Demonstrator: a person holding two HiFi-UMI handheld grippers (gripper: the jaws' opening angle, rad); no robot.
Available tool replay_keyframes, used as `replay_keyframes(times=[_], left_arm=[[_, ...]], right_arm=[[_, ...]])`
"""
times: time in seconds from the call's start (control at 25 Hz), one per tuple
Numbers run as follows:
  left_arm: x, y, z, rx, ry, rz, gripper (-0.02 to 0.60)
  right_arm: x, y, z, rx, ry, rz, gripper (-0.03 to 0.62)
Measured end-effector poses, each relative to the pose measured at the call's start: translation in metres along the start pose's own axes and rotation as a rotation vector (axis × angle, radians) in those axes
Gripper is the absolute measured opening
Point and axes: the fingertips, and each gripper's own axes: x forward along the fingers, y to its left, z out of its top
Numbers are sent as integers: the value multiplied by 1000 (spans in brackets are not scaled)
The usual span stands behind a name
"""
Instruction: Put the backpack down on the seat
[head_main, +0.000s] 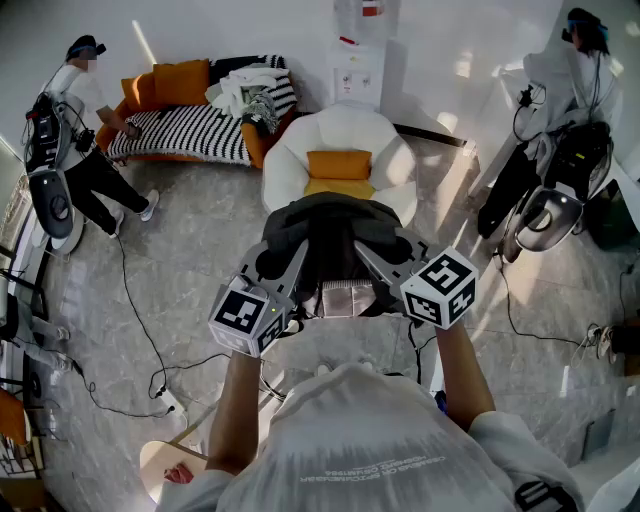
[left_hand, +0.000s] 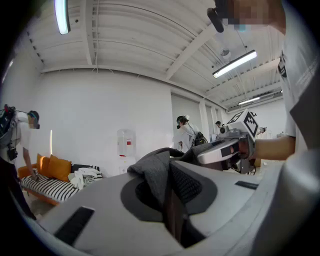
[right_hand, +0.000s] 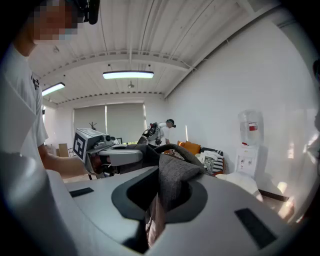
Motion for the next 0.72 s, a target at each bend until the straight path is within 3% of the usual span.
replay_keyframes(times=[0.72], left_arm=[[-3,7,-9,0,-10,-25,46]], right_arm=[[8,3,-3,78,-36,-8,31]])
